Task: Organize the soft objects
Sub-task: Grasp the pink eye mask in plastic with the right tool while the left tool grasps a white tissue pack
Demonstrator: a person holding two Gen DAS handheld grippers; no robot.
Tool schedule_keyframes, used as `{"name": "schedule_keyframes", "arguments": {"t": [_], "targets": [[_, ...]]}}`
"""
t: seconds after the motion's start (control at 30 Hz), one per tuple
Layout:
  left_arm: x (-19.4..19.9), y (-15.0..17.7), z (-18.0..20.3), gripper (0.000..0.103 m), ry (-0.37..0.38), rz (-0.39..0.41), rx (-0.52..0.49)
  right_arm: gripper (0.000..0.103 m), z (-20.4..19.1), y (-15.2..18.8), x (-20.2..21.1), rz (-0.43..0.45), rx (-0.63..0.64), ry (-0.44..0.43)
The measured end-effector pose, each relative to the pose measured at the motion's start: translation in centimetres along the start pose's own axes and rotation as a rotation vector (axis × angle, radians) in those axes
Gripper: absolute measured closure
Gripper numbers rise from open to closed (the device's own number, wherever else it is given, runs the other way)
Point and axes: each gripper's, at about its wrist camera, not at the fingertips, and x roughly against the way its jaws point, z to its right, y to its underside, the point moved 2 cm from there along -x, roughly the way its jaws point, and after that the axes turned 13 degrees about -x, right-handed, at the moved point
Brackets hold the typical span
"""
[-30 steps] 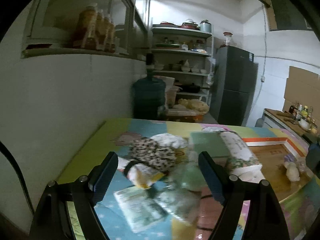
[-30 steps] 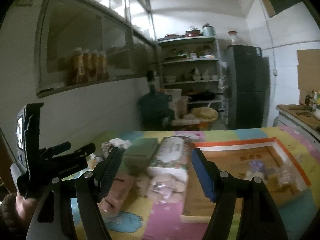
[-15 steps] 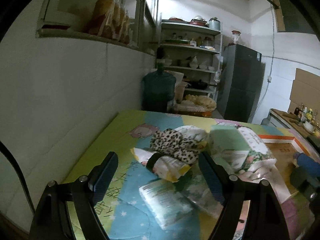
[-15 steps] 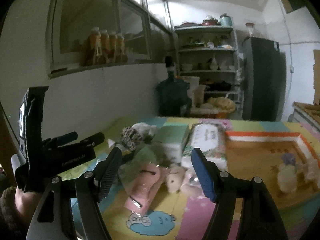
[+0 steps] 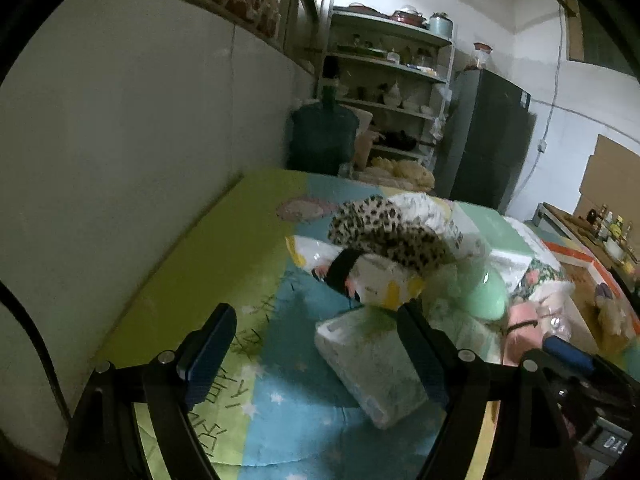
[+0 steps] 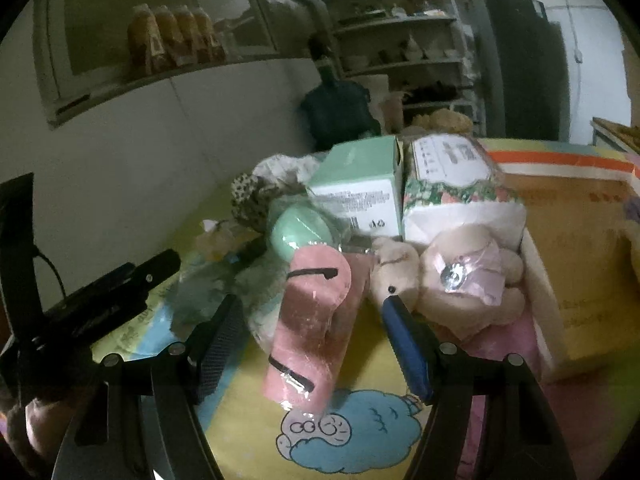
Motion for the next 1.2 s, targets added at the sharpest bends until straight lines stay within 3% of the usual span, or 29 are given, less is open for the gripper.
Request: {"name": "schedule_keyframes", "arguments": {"t": [0.27, 0.33, 0.4, 0.43, 0.7, 0.9, 1.2], "targets": [[-1.7, 0.2, 0.3, 0.02, 0.048, -0.064, -0.009, 0.03, 0.5, 0.2, -1.1, -0.043, -0.01, 0.018], [-2.1, 0.2, 0.4, 0.02, 0.053, -0.087, -0.008, 0.037, 0.6, 0.2, -1.1, -0.045, -0.009, 0.021], [-2.4, 0.0, 0.4, 0.021, 0.058, -0.099, -0.009, 0.056, 0.6, 0.2, -1.3, -0.055, -0.004, 0.027], [-2.5, 0.1, 0.4, 0.023, 0.065, -0.103, -0.01, 0.059, 0.7, 0.2, -1.4, -0.062, -0.002, 0.028], [-3.2, 0.2, 1.8, 0.048, 0.114, -0.123, -0.034, 0.06, 1.0, 0.2, -1.0, -0.056, 0.018, 0.019], [-2.6, 0.1, 2.5, 0.063, 0.081, -0.091, -0.068, 0.06, 0.9, 0.1, -0.2, -0.034, 0.04, 0.02], [-1.6, -0.3, 2.7, 0.071, 0.067, -0.053, -0.066, 0.06, 0.5, -0.2, 1.1, 0.005, 0.076, 0.018]]}}
